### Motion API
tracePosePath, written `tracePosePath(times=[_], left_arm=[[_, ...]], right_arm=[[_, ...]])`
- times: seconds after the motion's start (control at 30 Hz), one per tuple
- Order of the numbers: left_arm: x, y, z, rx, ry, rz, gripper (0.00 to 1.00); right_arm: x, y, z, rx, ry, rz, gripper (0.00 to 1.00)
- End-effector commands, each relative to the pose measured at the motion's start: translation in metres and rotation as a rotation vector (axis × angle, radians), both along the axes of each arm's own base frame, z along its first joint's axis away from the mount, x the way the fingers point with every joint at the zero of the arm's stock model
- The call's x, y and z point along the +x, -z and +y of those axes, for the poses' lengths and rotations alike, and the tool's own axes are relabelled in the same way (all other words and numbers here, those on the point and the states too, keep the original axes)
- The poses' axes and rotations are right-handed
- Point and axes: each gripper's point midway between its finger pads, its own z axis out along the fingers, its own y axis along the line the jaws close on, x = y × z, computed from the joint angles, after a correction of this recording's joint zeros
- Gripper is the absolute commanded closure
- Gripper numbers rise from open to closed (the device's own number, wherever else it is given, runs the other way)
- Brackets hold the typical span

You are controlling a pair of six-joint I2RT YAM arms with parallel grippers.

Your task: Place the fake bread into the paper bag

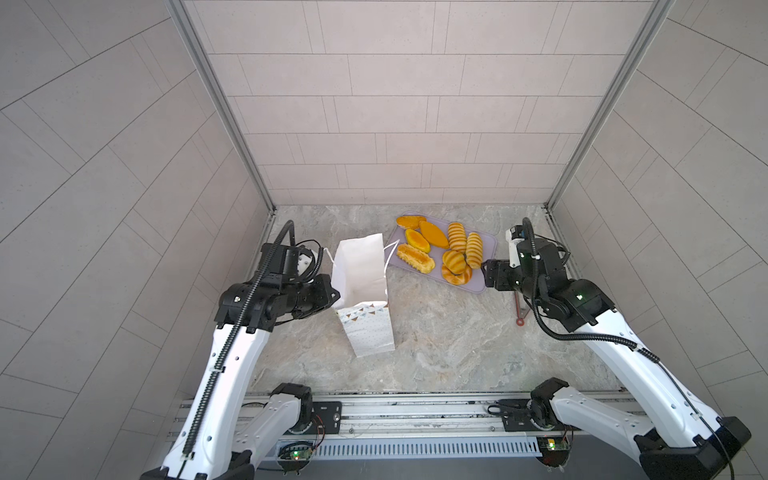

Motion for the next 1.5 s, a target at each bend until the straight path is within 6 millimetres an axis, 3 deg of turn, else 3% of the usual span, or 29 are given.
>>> tracePosePath(times=[0.0, 0.1, 0.13, 0.27, 0.4, 0.43, 0.5, 0.63, 0.83, 1.0, 1.27, 1.47], left_arm=[[0.004, -0.001, 0.002, 0.028, 0.010, -0.036, 1.00], [0.005, 0.001, 0.005, 0.049, 0.007, -0.035, 0.97], [0.005, 0.000, 0.006, 0.053, 0.005, -0.037, 0.91], [0.005, -0.006, 0.006, 0.056, 0.011, -0.055, 0.55], [0.005, -0.014, 0.007, 0.068, 0.016, -0.074, 0.41], [0.005, -0.017, 0.007, 0.068, 0.018, -0.080, 0.32], [0.005, -0.024, 0.007, 0.069, 0.024, -0.100, 0.23], [0.005, -0.045, 0.009, 0.077, 0.027, -0.157, 0.18], [0.005, -0.090, 0.017, 0.121, 0.013, -0.288, 0.04], [0.011, -0.113, 0.030, 0.185, -0.038, -0.363, 0.00], [0.032, -0.118, 0.034, 0.211, -0.063, -0.371, 0.00], [0.046, -0.115, 0.034, 0.214, -0.059, -0.373, 0.00]], right_arm=[[0.000, -0.007, -0.007, -0.025, 0.029, -0.010, 0.10], [-0.001, -0.004, -0.013, -0.038, 0.059, -0.005, 0.01], [-0.001, -0.003, -0.016, -0.041, 0.068, -0.008, 0.01], [-0.001, 0.003, -0.027, -0.043, 0.117, 0.005, 0.01], [0.000, 0.009, -0.037, -0.034, 0.153, 0.004, 0.01], [-0.001, 0.010, -0.038, -0.030, 0.152, -0.001, 0.01], [-0.001, 0.009, -0.041, -0.010, 0.159, -0.012, 0.01], [-0.001, 0.016, -0.049, 0.016, 0.204, 0.020, 0.02], [0.005, 0.041, -0.057, 0.059, 0.221, 0.149, 0.15], [0.009, 0.056, -0.074, 0.100, 0.281, 0.180, 0.16], [0.017, 0.084, -0.100, 0.045, 0.373, 0.257, 0.24], [0.016, 0.112, -0.122, 0.055, 0.452, 0.333, 0.19]])
